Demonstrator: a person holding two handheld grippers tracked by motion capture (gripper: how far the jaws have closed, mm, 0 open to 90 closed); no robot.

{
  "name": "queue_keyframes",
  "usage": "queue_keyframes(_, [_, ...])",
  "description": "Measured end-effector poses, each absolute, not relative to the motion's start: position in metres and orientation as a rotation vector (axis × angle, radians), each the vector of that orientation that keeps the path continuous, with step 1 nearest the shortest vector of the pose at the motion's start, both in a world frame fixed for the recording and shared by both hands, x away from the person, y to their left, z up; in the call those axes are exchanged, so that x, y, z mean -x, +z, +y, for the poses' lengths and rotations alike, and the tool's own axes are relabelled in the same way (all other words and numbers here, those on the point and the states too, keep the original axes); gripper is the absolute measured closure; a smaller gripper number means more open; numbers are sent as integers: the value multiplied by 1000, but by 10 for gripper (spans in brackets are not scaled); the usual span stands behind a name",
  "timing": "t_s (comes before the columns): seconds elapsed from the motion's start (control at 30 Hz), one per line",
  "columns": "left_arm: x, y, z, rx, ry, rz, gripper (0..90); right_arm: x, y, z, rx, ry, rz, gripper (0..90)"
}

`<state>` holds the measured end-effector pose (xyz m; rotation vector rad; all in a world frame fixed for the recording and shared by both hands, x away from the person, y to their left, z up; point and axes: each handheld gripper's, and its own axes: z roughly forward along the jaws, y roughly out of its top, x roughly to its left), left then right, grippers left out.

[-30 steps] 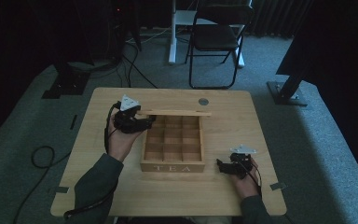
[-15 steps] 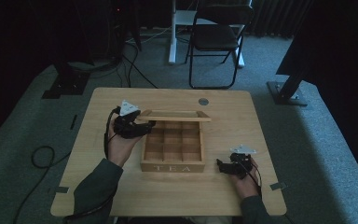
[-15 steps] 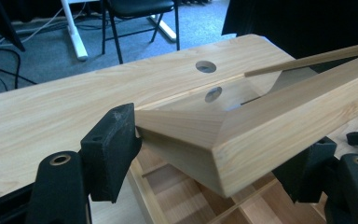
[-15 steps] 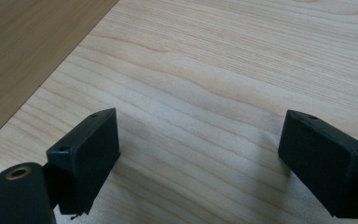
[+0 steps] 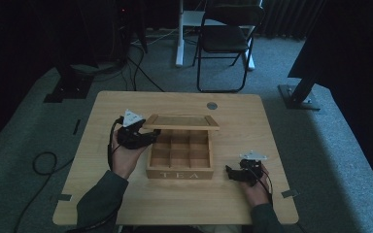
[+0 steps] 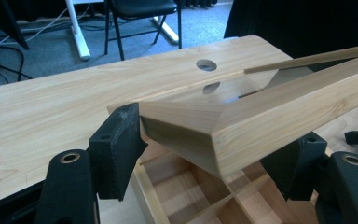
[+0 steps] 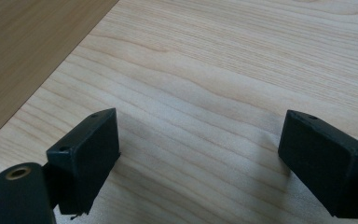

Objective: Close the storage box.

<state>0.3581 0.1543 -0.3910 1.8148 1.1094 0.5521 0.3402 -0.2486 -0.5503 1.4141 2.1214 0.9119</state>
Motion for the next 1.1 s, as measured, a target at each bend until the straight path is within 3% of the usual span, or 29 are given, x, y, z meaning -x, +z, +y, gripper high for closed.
queue_keyframes(1.1, [-337,-413,163,-1800,500,1076,336,-340,-550,-249,-1415,911,2123,119])
